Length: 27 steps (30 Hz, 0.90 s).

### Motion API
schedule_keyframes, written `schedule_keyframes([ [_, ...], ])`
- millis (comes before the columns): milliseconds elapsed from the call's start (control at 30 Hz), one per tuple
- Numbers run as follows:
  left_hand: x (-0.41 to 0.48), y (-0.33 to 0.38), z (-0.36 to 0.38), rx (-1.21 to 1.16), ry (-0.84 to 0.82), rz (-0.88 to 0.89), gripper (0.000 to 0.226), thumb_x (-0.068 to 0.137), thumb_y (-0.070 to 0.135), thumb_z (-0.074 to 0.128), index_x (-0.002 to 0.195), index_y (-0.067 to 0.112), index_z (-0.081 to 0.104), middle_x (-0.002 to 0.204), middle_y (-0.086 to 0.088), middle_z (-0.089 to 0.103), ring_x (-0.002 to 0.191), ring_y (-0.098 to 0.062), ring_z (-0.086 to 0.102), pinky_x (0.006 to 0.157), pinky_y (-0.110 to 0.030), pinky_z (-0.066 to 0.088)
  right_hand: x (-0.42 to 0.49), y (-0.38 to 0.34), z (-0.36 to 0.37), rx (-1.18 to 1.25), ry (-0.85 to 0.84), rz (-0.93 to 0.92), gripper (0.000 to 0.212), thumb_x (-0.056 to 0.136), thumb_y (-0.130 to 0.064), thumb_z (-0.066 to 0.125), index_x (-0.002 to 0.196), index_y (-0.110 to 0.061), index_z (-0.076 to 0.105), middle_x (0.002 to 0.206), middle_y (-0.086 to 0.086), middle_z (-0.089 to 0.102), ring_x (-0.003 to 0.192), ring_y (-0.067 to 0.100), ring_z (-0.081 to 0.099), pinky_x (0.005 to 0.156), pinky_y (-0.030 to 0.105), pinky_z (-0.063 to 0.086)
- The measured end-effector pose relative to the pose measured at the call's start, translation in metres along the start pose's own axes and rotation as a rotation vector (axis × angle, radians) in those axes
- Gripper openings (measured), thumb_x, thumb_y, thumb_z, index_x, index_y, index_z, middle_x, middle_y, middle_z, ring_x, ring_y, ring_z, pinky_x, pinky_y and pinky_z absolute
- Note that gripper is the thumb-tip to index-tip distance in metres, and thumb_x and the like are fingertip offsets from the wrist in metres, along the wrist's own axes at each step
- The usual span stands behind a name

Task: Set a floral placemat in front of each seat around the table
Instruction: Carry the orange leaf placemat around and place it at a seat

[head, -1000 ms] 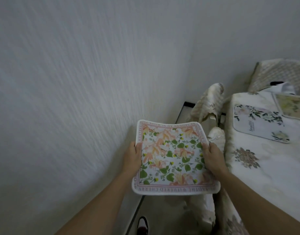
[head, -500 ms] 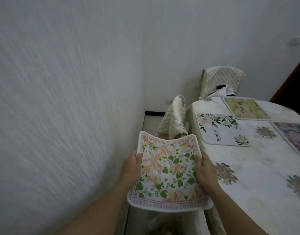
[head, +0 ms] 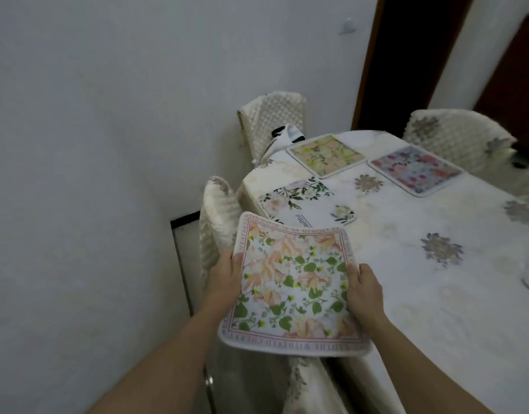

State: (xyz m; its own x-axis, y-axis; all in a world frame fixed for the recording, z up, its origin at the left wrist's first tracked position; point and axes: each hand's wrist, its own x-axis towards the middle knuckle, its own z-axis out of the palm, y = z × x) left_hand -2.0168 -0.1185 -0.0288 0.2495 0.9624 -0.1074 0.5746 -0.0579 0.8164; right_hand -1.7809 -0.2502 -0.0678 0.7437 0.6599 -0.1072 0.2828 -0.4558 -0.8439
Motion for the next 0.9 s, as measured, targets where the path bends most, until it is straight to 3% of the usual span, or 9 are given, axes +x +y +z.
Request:
schedule_keyframes([
  [167,0.051,0.036,0.044,0.089,-0.123,0.129,0.033,0.103,0.046,0.032,0.095,0.021,0.052,0.087,-0.003,0.065,0.077,-0.020,0.065,0.070,-0.045,0.056,0.024,0.026,-0.017,0.052,0.129,0.158,0.036,0.103,-0.038,0.034,0.088,-0.008,0.049,0.080,0.006,0.056,0.071,0.018,0.055,0.054,0.032,0.038],
  [400,0.086,0.070,0.114,0.151,-0.362,0.303,0.033,0.104,0.038,0.033,0.087,0.012,0.044,0.071,-0.002,0.051,0.060,-0.018,0.048,0.053,-0.033,0.038,0.026,0.058,-0.057,0.062,0.321,0.313,0.036,0.103,-0.038,0.033,0.087,-0.009,0.047,0.080,0.006,0.055,0.070,0.017,0.052,0.054,0.031,0.034],
  [600,0.102,0.093,0.183,0.181,-0.585,0.403,0.033,0.104,0.037,0.034,0.091,0.010,0.048,0.079,-0.005,0.056,0.072,-0.022,0.055,0.064,-0.038,0.045,0.009,0.083,-0.088,0.048,0.505,0.477,0.036,0.103,-0.038,0.034,0.092,-0.007,0.050,0.083,0.003,0.056,0.074,0.016,0.053,0.056,0.028,0.036],
  [900,0.098,0.117,0.269,0.150,-0.873,0.441,0.031,0.102,0.030,0.044,0.084,0.005,0.048,0.071,-0.004,0.047,0.063,-0.018,0.043,0.057,-0.032,0.033,-0.026,0.112,-0.130,-0.029,0.689,0.615,0.036,0.103,-0.035,0.034,0.078,-0.010,0.036,0.071,0.004,0.041,0.061,0.018,0.038,0.055,0.034,0.028],
])
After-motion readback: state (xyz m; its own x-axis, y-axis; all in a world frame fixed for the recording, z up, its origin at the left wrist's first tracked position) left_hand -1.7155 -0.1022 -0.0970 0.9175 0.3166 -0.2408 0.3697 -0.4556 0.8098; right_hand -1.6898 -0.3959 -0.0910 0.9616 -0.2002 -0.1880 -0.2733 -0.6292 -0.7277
